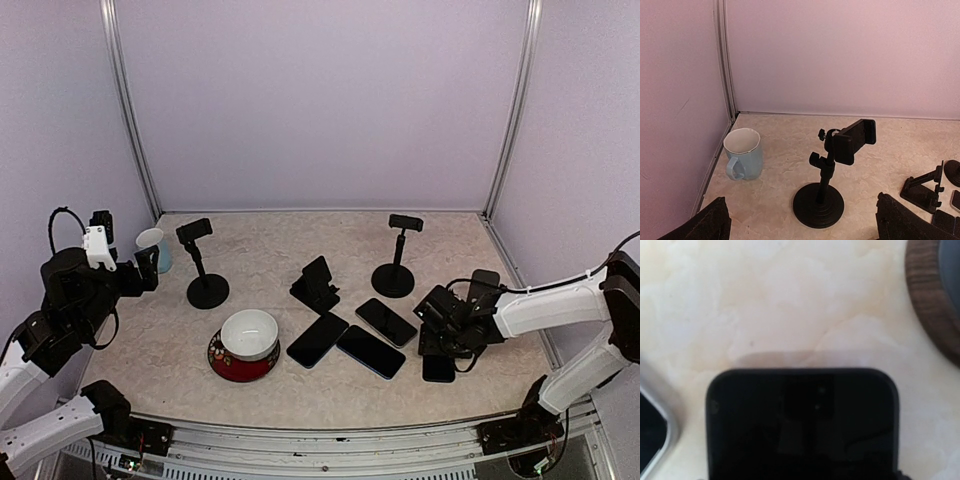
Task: Place the phone on the phone stand
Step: Pick up the phone at the corner of the board, then pick up the phone stand from the center of the board.
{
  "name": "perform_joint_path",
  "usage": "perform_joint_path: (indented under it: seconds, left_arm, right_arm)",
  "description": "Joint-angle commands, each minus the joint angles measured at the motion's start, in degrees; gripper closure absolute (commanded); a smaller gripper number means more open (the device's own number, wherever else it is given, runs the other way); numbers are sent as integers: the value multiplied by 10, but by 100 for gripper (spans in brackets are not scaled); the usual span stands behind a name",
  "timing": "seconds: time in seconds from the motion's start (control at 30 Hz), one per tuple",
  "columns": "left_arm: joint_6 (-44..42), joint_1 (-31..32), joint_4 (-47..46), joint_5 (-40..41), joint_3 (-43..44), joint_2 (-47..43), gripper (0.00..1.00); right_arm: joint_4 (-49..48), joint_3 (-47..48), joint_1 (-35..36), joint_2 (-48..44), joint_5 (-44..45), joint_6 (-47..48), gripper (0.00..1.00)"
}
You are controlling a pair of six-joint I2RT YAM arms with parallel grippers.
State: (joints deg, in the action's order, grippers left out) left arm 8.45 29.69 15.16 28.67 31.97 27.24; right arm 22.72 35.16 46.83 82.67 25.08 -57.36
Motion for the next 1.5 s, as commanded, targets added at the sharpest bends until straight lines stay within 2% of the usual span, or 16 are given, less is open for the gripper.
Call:
perform_joint_path:
  seconds: [0.0,0.3,0.53,0.87,1.03,1.17,1.37,1.47]
  left_arm:
    - [-3,4,0,6,0,-6,1]
    - [-3,5,-2,7,0,-6,1]
    - [-18,5,-4,-38,2,-9,1]
    - [-67,6,-17,-207,24,-6,1]
    - [-57,20,-8,-269,65,45,1]
    - [-46,76,-14,-260,108,107,1]
    - [-85,243,-49,-130,160,212,1]
    - [-103,285,-72,-120,188,279,1]
  right_arm:
    - [-11,-20,-2,-16,-5,21,46]
    - [-48,-19,33,-107,25,98,53]
    - [-105,-51,34,-221,13,161,56]
    - [-139,-91,35,-312,-9,214,57]
    - [-110,-88,35,-332,4,226,57]
    - [-93,-86,35,-343,12,227,56]
    - [-90,-95,35,-367,18,215,56]
    - [-85,-97,35,-374,19,210,55]
